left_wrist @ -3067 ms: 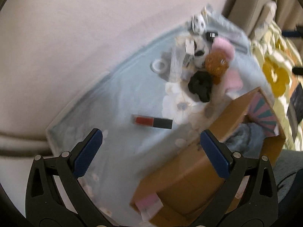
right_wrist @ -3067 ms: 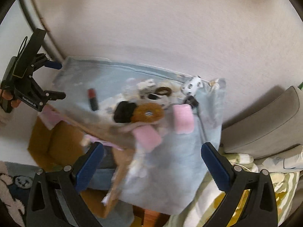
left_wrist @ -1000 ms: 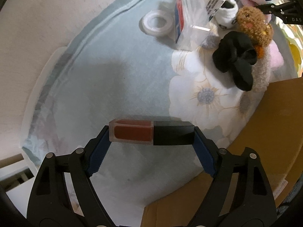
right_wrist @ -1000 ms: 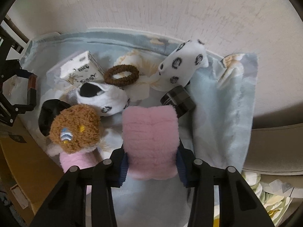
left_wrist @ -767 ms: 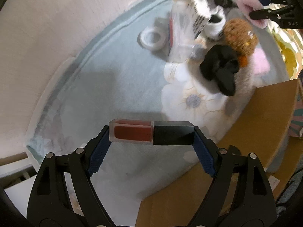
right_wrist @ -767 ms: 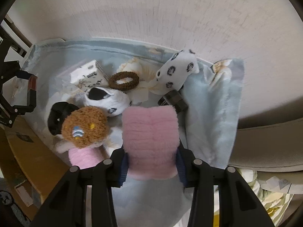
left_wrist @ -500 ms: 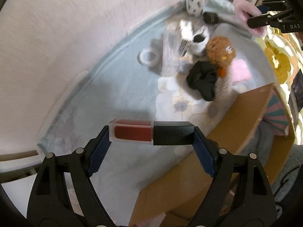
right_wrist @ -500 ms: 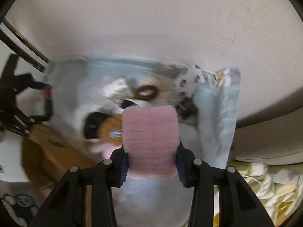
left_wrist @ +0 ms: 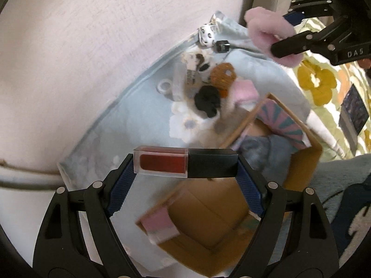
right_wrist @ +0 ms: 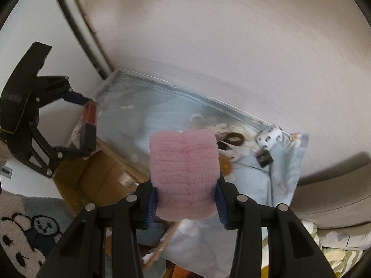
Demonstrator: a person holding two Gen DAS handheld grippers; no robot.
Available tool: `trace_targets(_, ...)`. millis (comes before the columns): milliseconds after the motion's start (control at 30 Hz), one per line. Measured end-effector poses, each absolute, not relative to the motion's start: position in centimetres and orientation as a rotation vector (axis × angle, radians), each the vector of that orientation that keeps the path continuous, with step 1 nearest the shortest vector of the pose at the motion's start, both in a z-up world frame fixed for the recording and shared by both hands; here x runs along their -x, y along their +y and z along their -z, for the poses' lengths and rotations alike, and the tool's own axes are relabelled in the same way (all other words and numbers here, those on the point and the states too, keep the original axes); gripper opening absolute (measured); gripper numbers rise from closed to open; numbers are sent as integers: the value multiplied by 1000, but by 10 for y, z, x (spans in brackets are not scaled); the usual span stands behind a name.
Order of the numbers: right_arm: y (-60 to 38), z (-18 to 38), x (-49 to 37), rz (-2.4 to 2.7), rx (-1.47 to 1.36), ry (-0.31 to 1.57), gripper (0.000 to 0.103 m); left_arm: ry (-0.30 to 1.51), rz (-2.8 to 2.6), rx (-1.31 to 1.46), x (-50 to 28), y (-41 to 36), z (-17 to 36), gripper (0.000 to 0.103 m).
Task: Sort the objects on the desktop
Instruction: 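Carry the lipstick and pink sock into the cardboard box and release both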
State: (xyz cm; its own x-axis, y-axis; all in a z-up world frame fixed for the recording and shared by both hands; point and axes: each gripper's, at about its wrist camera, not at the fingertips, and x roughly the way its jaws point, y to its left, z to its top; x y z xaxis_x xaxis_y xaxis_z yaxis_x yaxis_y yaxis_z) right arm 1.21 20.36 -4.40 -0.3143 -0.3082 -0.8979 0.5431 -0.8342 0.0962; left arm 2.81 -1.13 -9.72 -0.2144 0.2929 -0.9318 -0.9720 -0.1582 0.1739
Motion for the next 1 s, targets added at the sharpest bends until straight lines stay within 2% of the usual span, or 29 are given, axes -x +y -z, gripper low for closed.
trace_targets(167, 173, 67, -31, 2119, -1424, 325, 39, 1003, -1638, 1043, -37, -36, 104, 82)
trace_targets(533, 119, 120, -84, 1970, -1495, 295, 39, 887, -1758, 1308, -40, -82, 160, 82)
trace_targets(1000, 90, 156, -101, 1937, -1533, 348, 39, 877, -1856, 1427, -45, -102, 202, 82)
